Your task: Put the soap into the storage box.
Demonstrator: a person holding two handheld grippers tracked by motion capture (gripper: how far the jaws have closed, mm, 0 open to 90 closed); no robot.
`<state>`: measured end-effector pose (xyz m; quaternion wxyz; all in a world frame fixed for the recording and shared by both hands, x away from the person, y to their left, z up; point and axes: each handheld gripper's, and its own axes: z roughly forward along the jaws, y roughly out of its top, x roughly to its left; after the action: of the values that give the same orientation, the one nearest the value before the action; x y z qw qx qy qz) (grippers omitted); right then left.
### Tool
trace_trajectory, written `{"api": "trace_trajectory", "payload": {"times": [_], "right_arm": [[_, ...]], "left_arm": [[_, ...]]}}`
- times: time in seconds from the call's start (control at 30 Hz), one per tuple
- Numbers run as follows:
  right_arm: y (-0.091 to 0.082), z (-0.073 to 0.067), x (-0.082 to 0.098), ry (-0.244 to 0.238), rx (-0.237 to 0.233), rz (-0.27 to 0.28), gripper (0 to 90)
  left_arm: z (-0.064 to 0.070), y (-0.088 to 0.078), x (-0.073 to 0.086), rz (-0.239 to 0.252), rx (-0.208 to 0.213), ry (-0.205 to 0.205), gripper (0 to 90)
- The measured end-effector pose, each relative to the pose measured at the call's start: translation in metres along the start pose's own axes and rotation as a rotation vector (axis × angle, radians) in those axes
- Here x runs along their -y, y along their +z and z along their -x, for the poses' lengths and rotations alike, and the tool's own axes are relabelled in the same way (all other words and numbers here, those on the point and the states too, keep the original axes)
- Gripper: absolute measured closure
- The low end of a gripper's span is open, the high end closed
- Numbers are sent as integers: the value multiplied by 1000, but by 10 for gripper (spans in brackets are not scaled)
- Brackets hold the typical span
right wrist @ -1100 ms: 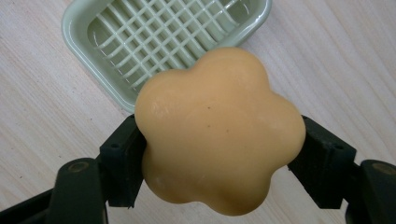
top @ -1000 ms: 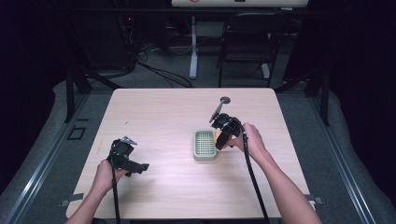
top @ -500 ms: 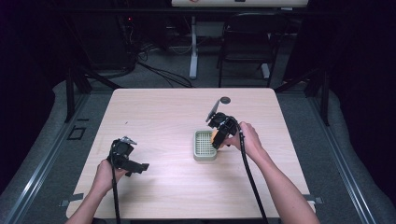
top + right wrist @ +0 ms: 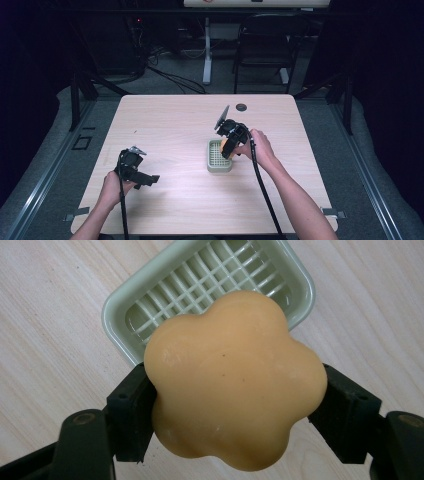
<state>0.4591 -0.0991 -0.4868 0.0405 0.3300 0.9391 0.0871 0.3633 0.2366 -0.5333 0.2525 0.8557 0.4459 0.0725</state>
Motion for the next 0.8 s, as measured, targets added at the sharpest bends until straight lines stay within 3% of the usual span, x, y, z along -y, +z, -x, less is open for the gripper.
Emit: {"api": "trace_trajectory", "payload": {"times": [0.8], "right_arm": [[20, -8, -17, -4, -27, -16, 271]], "left_arm": [[1, 1, 0, -4, 2, 8, 1]]}}
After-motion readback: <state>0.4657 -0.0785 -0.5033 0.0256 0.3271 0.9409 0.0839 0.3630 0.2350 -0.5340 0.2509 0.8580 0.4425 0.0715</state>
